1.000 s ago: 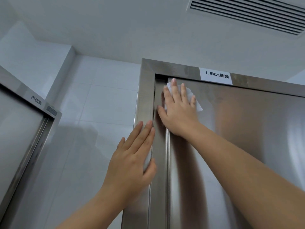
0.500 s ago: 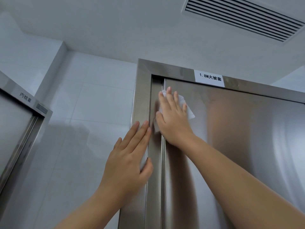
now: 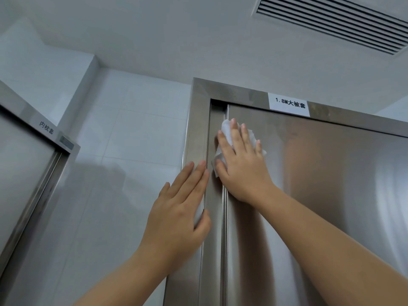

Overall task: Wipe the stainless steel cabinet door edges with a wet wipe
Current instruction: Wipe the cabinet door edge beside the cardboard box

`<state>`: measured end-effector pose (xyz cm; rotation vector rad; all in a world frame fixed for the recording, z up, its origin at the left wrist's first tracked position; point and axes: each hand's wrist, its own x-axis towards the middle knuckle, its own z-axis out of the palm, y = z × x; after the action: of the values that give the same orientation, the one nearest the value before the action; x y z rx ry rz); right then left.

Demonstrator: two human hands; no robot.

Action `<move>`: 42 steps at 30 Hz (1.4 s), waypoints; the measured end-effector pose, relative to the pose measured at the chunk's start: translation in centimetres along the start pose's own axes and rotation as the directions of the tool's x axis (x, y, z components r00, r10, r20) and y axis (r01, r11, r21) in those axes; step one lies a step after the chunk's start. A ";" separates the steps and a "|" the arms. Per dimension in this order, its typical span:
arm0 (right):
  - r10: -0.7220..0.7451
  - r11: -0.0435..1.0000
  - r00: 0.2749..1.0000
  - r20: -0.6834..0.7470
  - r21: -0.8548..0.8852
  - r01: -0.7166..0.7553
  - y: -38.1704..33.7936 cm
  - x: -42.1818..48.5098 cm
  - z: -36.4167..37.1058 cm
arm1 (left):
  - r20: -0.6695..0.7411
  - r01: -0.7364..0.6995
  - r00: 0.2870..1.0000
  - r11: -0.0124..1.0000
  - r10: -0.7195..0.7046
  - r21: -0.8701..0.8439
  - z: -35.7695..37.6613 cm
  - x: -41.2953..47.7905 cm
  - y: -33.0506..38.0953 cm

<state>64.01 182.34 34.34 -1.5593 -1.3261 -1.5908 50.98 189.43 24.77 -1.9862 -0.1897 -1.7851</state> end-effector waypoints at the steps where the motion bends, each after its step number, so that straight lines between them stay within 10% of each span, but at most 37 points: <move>1: -0.001 1.000 1.000 0.005 0.007 0.001 0.2 0.6 -0.2 | -0.001 -0.007 1.000 1.000 0.007 0.022 -0.1 0.0 0.0; 42: 0.064 0.997 0.998 0.028 0.045 -0.065 -0.7 4.8 -1.6 | 0.036 -0.065 0.998 0.935 0.056 0.348 -0.9 -0.1 0.6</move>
<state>61.83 182.35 38.95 -1.5846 -1.3047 -1.4950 50.43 188.49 24.59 -1.7407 -0.4187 -1.5623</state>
